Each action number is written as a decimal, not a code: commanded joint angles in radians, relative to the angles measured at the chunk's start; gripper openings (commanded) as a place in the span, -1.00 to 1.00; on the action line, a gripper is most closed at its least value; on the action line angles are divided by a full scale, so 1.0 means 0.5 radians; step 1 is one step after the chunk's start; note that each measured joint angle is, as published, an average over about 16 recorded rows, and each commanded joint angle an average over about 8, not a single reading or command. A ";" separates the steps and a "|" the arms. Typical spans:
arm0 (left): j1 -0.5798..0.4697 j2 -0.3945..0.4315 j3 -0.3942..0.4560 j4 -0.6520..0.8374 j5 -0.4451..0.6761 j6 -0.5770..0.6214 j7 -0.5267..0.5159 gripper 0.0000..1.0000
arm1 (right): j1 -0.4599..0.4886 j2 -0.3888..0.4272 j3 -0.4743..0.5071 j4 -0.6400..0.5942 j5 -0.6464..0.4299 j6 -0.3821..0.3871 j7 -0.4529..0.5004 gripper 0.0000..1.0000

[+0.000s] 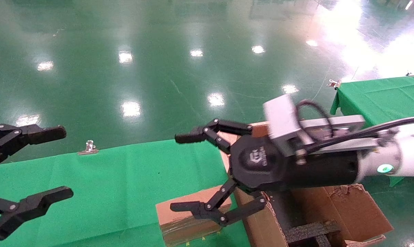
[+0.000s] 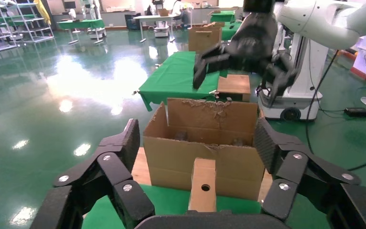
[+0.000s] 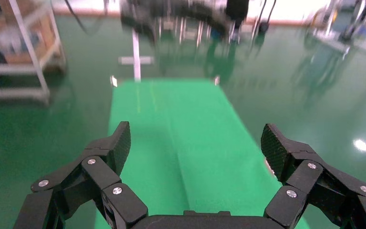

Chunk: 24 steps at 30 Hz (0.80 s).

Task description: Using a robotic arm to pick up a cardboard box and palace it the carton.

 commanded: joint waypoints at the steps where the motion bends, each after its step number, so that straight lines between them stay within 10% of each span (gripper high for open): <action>1: 0.000 0.000 0.000 0.000 0.000 0.000 0.000 -1.00 | 0.056 -0.010 -0.046 0.008 -0.106 -0.004 0.013 1.00; 24: 0.000 0.000 0.000 0.000 0.000 0.000 0.000 -1.00 | 0.634 -0.534 -0.759 -0.236 -1.315 -0.110 0.030 1.00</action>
